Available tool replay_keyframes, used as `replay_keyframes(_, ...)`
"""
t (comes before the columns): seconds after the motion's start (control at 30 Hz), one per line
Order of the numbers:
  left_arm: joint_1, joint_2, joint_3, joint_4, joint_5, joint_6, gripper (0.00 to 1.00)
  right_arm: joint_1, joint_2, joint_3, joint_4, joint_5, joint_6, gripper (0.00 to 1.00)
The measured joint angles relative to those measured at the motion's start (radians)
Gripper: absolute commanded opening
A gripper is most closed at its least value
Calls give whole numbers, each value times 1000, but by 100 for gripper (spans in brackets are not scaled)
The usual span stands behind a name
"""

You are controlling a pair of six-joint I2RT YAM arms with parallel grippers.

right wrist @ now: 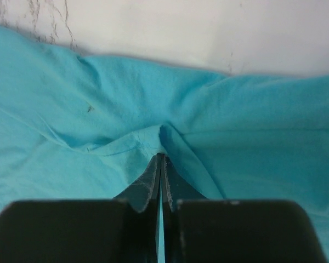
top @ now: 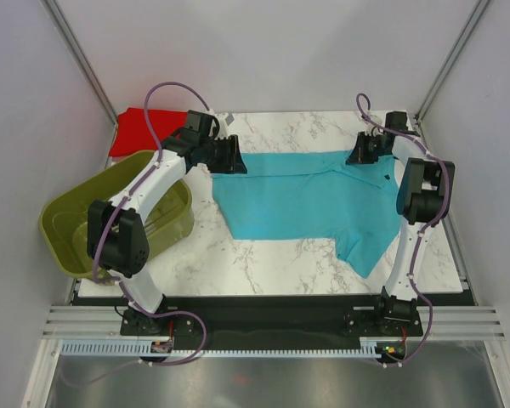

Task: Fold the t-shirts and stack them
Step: Fold the tshirt

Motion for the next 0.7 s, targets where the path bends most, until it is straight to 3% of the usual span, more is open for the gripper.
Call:
replay_keyframes(0.03,0,0,0,0,2,0,54,2,-9,-12,1,17,2,0)
replay_keyframes(0.5,-1,0,-1,0,25,-10,54,91,-259,-257,47,145,26,0)
replay_keyframes(0.63,-3,0,-6,0,26,-10,54,91,-287,-292,64,192,48,32)
replay_keyframes(0.7,-6,0,-10,0,26,-10,54,89,-284,-283,68,198,50,39)
